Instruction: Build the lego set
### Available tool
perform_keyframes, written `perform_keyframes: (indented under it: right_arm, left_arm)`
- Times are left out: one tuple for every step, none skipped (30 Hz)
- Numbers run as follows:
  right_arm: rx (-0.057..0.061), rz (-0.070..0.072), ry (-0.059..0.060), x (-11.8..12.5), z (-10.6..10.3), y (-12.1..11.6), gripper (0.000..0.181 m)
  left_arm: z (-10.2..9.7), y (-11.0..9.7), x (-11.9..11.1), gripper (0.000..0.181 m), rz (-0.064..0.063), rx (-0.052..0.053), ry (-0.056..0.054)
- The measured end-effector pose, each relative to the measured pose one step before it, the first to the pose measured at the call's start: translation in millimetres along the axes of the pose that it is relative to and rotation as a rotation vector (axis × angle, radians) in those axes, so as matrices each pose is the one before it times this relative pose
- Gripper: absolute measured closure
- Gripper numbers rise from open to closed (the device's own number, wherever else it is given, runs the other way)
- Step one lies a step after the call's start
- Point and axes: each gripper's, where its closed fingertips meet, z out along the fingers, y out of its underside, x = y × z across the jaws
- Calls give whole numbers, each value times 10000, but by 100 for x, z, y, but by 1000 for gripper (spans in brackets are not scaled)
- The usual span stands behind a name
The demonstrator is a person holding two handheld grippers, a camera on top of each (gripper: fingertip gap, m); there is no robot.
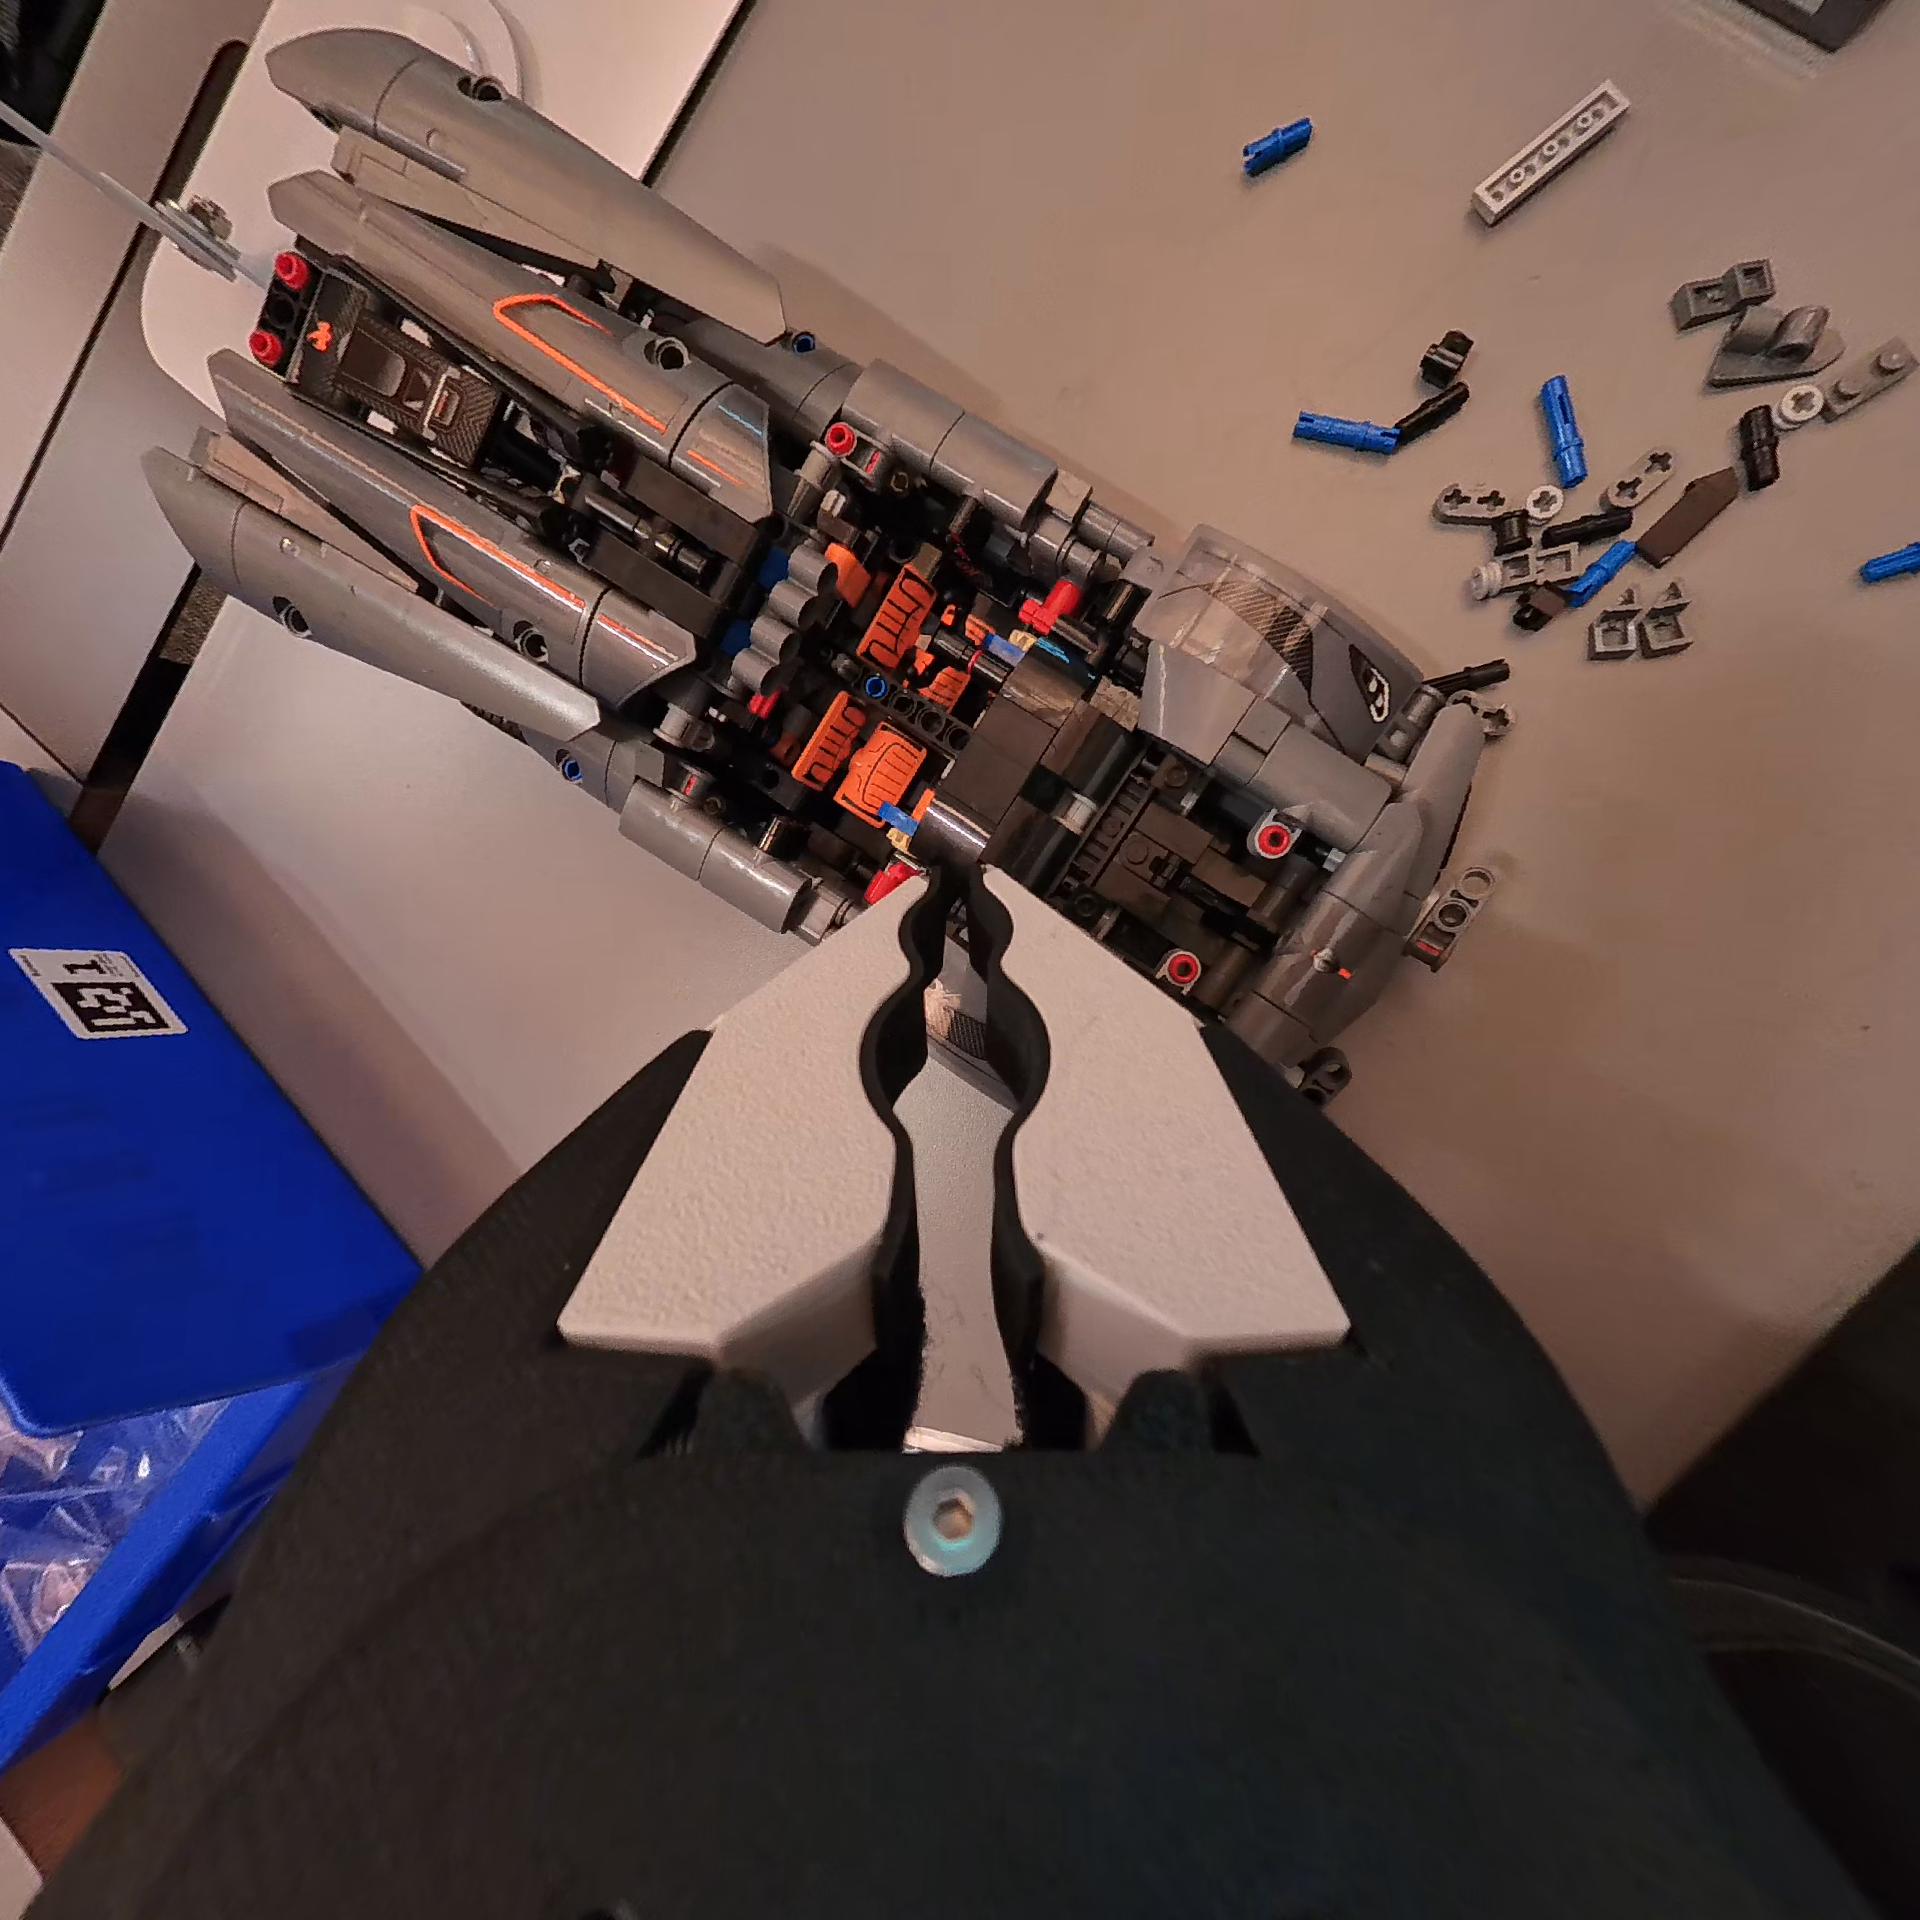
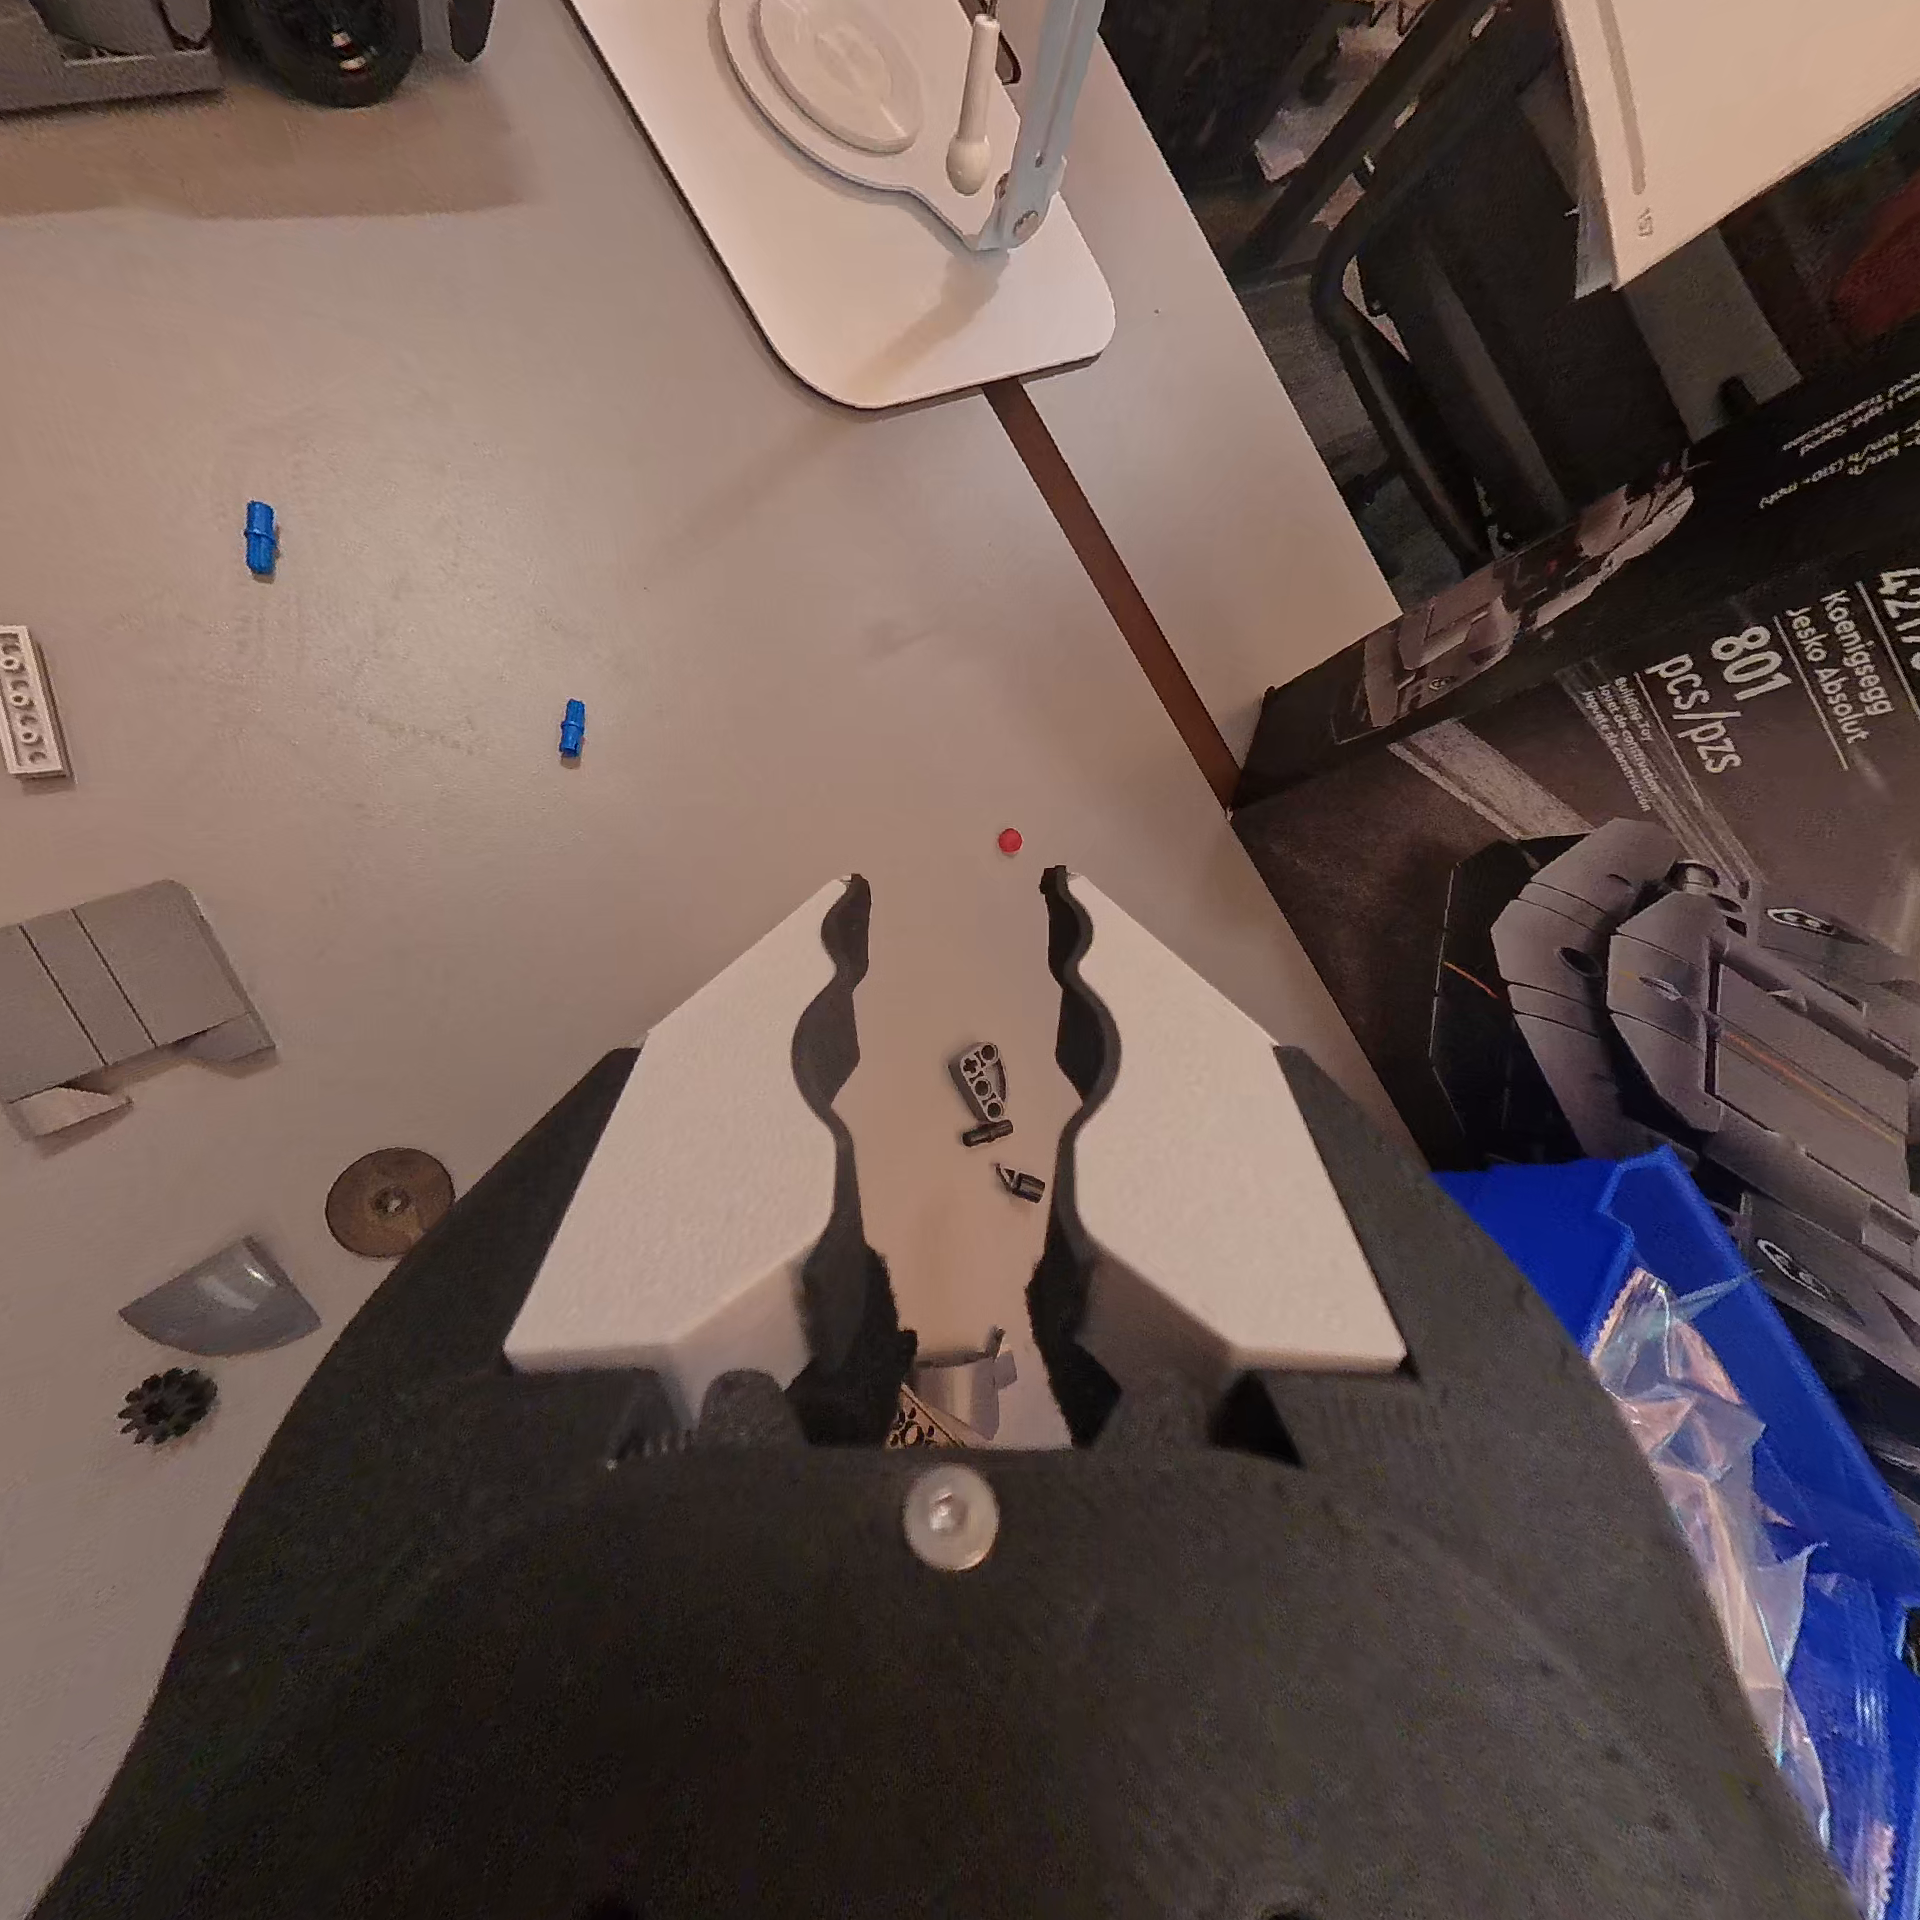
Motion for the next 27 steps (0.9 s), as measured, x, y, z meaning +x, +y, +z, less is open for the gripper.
perform_keyframes:
  right_arm:
    - [-17,-17,-4,-27,25,26,149]
    - [-14,0,-2,3,16,29,149]
    - [-8,11,-4,2,11,21,149]
    - [-21,-3,16,73,-16,49,149]
    - [-47,-32,89,220,-56,109,149]
    - [-28,-12,118,322,-136,90,150]
    - [34,46,53,288,-238,-12,151]
    - [45,68,31,273,-325,-55,153]
    - [-4,33,77,371,-444,-8,153]
    - [-68,-28,112,416,-569,78,152]
    - [-157,-50,107,426,-628,249,151]
    - [-241,30,31,339,-616,456,149]
    - [-248,128,-92,153,-538,582,146]
    - [-274,123,-191,-62,-461,704,145]
    - [-410,60,-148,-57,-370,995,145]
    - [-542,-6,-34,55,-326,1261,144]
    - [-606,-68,-71,-68,-275,1410,144]
    - [-601,-66,-152,-239,-221,1421,144]
    - [-474,17,-62,-83,-192,1251,144]
    - [-309,60,-45,-21,-187,991,144]
    - [-257,40,-209,-239,-119,900,148]
    - [-275,26,-302,-368,-42,901,151]
    - [-258,40,-237,-285,51,807,151]
    - [-218,42,-205,-273,139,687,151]
    - [-181,23,-232,-402,224,540,151]
    - [-132,4,-230,-491,283,387,151]
    - [-124,-36,-225,-576,352,293,151]
  left_arm:
    - [2,-27,11,181,-2,10,5]
    - [-5,-18,11,181,-1,12,3]
    - [-4,-22,13,181,7,4,1]
    - [14,-17,14,181,11,2,-4]
    - [-2,-49,7,181,12,14,-3]
    - [15,-85,20,181,9,29,-4]
    - [4,-109,13,181,10,33,-9]
    - [0,-109,-49,181,26,30,-55]
    - [-66,-171,-231,181,-2,52,-174]
    - [-94,-293,-216,181,-51,123,-146]
    - [-69,-342,-60,181,-40,167,-46]
    - [7,-239,-89,181,-13,112,-73]
    - [9,-99,-230,181,15,12,-168]
    - [-29,-96,-306,181,56,-1,-222]
    - [-77,-196,-208,181,71,70,-155]
    - [-94,-262,-43,181,40,135,-36]
    - [-97,-255,54,181,-2,140,43]
    - [-63,-133,47,181,-38,86,63]
    - [-41,-68,14,181,-48,54,45]
    - [-46,-56,14,181,-32,53,40]
    - [-59,-81,9,181,-30,65,36]
    - [-32,-79,34,181,-42,62,49]
    - [-25,-65,42,181,-42,43,49]
    - [-6,-32,2,181,-29,20,17]
    - [-19,-8,-60,181,-31,8,-24]
    - [-5,3,-40,181,-41,-1,-6]
    - [2,-9,18,181,-30,12,24]
